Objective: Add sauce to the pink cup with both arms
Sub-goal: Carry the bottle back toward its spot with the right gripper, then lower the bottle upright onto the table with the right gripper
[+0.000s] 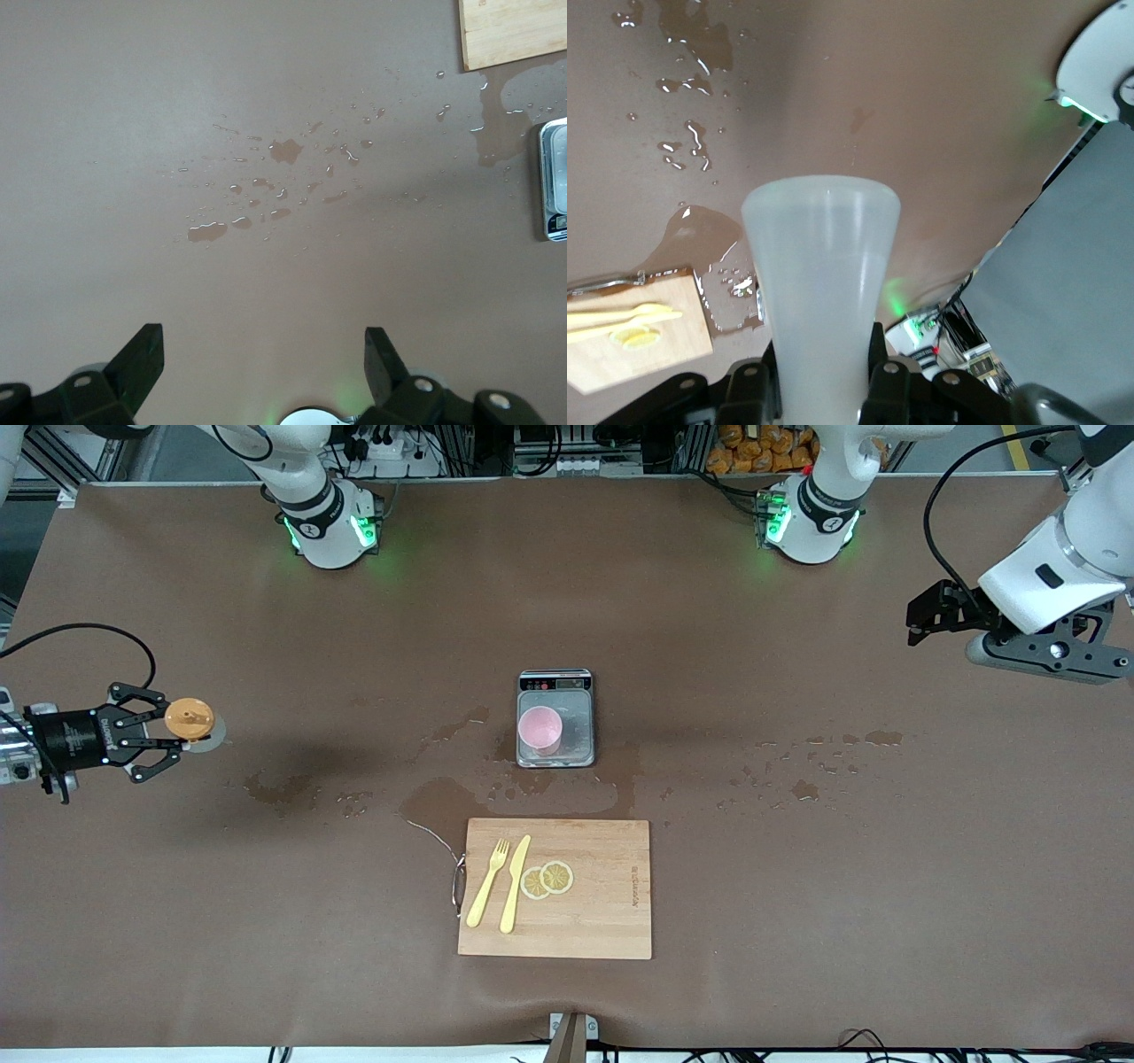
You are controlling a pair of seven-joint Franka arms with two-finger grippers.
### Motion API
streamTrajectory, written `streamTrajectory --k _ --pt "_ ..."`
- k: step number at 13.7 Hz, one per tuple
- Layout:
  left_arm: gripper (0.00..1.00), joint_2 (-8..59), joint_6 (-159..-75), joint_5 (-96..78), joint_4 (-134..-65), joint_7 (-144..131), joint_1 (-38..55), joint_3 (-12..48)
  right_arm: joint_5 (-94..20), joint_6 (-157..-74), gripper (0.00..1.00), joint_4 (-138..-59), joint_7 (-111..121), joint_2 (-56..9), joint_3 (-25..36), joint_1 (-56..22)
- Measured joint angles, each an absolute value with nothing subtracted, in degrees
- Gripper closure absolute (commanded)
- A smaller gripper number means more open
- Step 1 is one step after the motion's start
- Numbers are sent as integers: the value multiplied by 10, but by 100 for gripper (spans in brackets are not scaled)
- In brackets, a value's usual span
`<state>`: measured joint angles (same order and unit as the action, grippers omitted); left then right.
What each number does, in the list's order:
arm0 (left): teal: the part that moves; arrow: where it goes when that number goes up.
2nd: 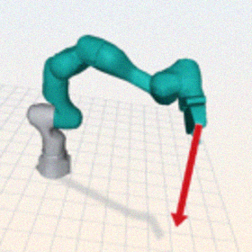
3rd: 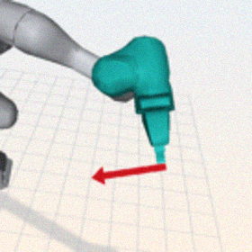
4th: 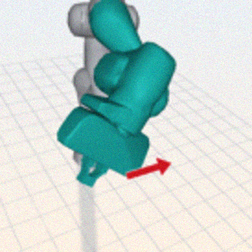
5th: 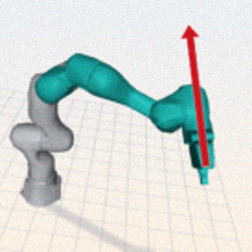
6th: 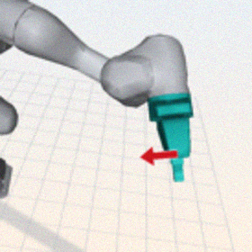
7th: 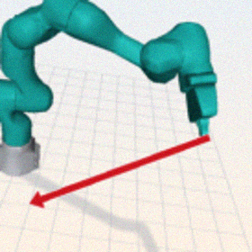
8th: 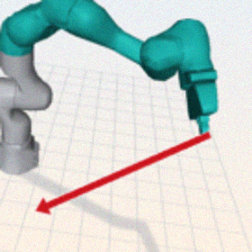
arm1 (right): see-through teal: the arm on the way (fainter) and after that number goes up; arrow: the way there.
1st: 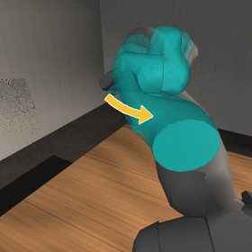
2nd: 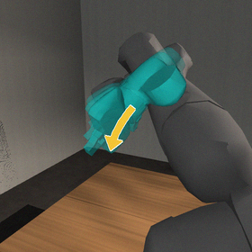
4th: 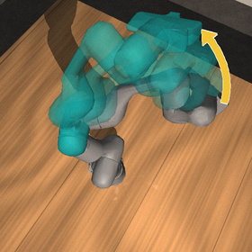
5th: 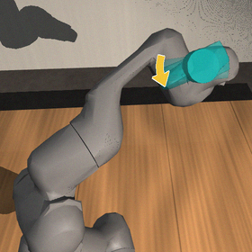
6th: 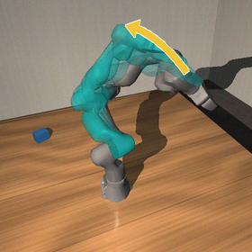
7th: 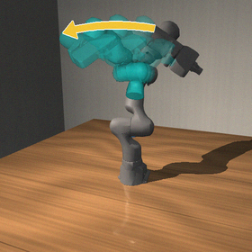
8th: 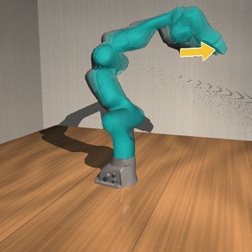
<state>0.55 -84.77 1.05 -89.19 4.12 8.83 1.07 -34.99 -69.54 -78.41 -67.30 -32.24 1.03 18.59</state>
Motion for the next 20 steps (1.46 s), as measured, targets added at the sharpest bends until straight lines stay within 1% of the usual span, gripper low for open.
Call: streamTrajectory --k 6,12,14,18,19,20 --pt "0 6 -848 11 -889 41 89 11 -389 -726 83 -795 -531 -400 11 244" --pt "0 6 -848 11 -888 41 88 11 -435 -735 81 -804 -416 -491 12 294" --pt "0 6 -848 11 -888 41 88 11 -442 -735 77 -804 -393 -511 11 308" --pt "0 6 -848 11 -888 41 88 9 -459 -748 76 -805 -363 -535 11 319" --pt "0 6 -848 11 -888 41 88 9 -463 -754 60 -805 -357 -540 11 319" --pt "0 6 -848 11 -888 41 87 9 -464 -760 51 -805 -354 -543 10 319"
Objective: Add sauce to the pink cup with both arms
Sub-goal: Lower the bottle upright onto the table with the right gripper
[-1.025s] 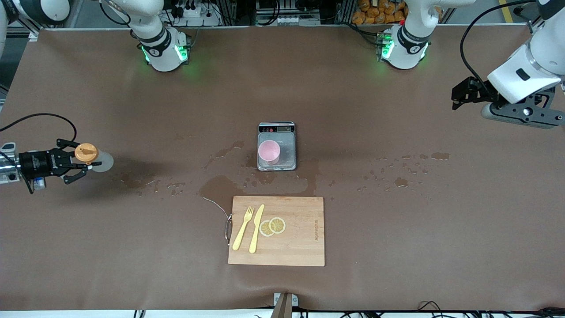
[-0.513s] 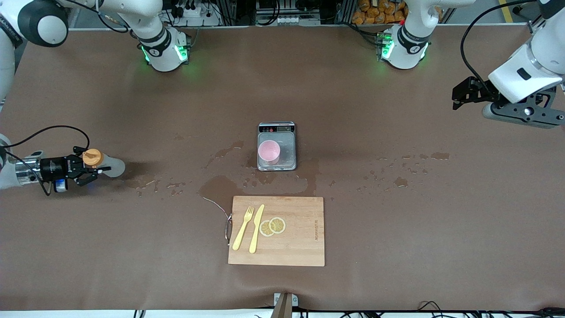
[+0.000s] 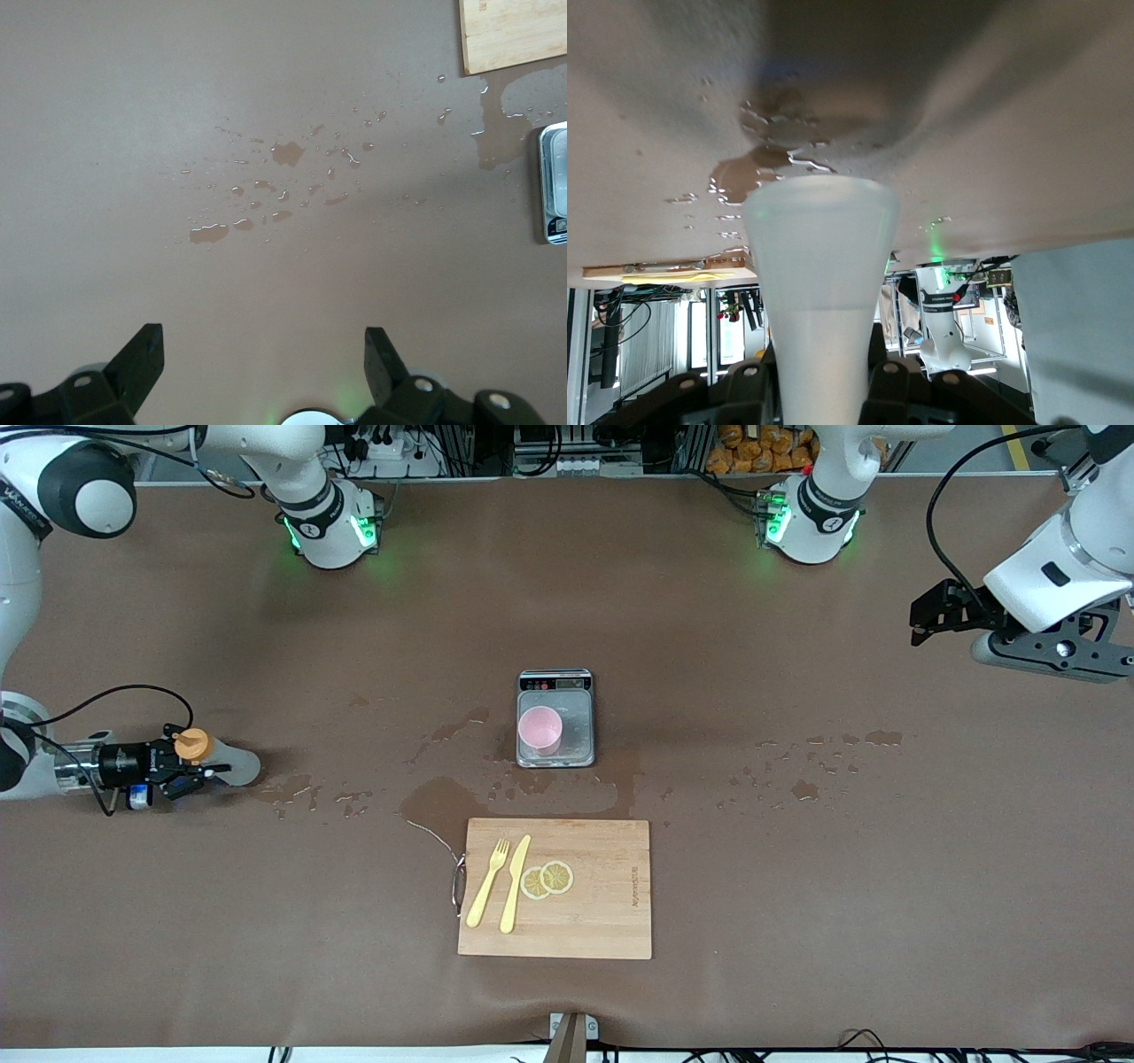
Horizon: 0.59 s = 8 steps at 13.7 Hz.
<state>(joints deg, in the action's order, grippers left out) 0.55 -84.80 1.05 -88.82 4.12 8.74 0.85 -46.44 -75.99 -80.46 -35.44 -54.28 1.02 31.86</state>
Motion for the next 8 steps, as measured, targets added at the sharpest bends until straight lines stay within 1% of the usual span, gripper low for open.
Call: streamTrajectory --k 3,4,5,6,8 --pt "0 6 -848 11 -888 41 87 8 -466 -769 47 -805 -354 -546 8 318" --pt "0 6 -848 11 -888 41 87 7 -466 -771 45 -805 -353 -546 7 318" --pt "0 6 -848 11 -888 41 87 7 -467 -772 37 -805 -353 -546 7 318" --pt "0 6 -848 11 -888 40 87 7 -467 -773 31 -805 -353 -546 7 318" --pt "0 6 -848 11 -888 36 87 7 -467 -773 2 -805 -354 -546 7 318"
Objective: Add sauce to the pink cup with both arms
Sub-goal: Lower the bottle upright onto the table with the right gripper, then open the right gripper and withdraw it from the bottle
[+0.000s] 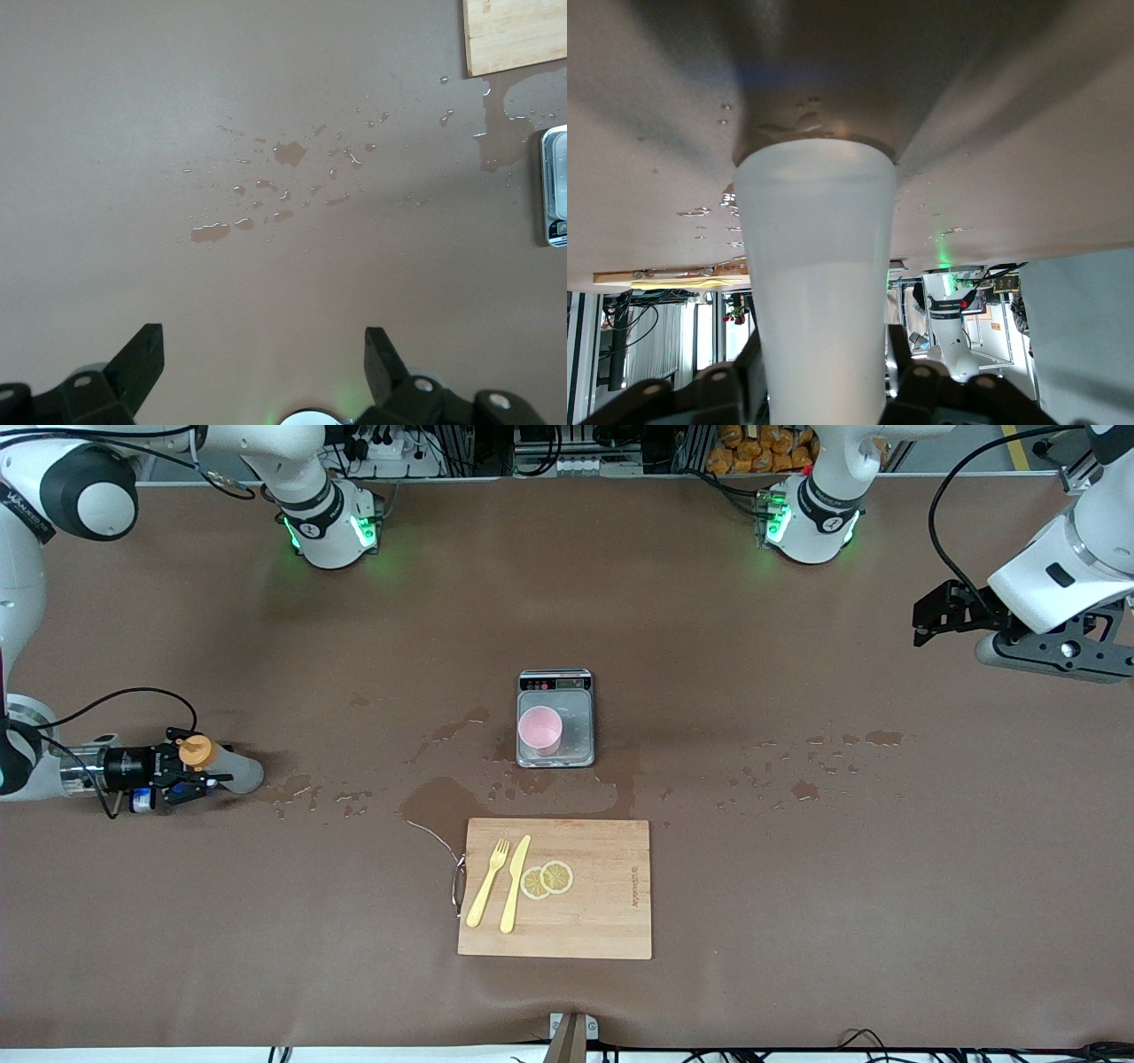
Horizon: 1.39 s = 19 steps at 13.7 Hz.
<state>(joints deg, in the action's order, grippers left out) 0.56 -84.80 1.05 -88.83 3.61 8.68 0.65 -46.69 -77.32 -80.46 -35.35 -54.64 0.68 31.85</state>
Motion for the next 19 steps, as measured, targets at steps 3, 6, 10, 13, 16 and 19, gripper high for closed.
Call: streamTrajectory --k 3,6,10,13,16,19 --pt "0 6 -848 11 -888 34 87 7 -467 -774 0 -801 -355 -546 6 318" --pt "0 6 -848 11 -888 34 87 7 -440 -773 0 -763 -372 -545 4 314" --pt "0 6 -852 11 -888 34 87 7 -391 -736 0 -683 -394 -541 1 309" --pt "0 6 -853 11 -887 33 87 6 -347 -700 0 -622 -397 -531 -1 297" --pt "0 6 -854 11 -887 18 87 6 -284 -676 0 -586 -398 -497 -3 257" --pt "0 6 -855 11 -887 15 87 6 -247 -662 0 -578 -401 -456 -2 218"
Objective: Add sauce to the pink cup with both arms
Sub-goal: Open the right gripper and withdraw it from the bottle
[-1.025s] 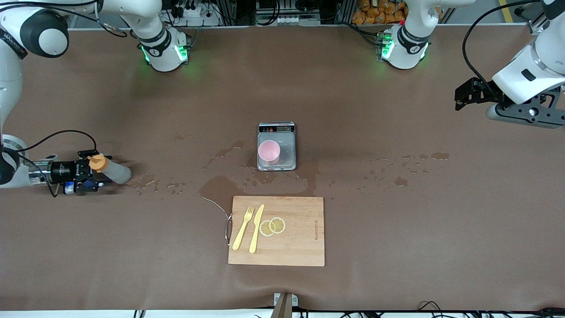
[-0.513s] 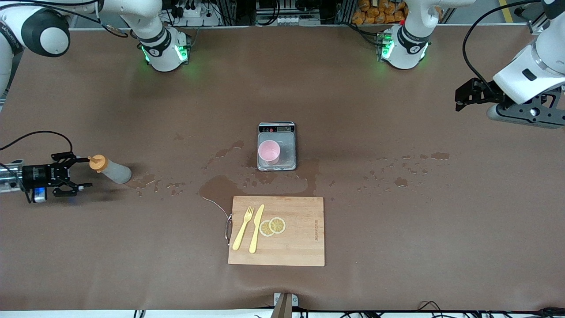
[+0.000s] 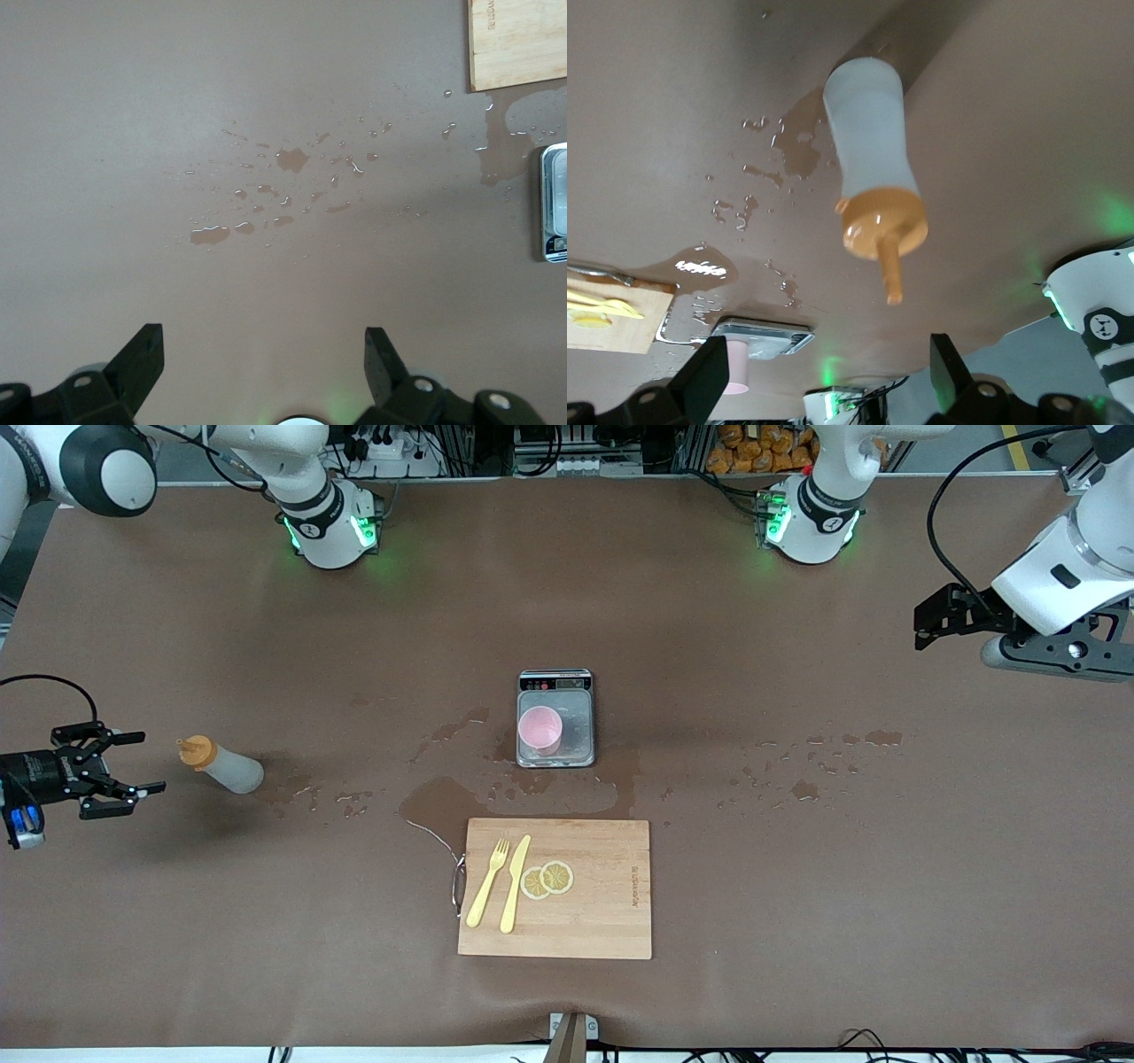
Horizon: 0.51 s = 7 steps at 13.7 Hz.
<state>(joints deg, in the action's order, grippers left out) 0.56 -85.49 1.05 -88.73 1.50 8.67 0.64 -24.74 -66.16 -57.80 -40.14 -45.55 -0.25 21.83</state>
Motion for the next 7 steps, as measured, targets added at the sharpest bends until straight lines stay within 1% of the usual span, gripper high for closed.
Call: streamTrajectory --k 3,7 --pt "0 6 -855 11 -887 10 87 6 -225 -651 0 -576 -401 -423 -4 202" --pt "0 6 -865 11 -887 9 87 6 -200 -648 0 -576 -383 -395 -5 125"
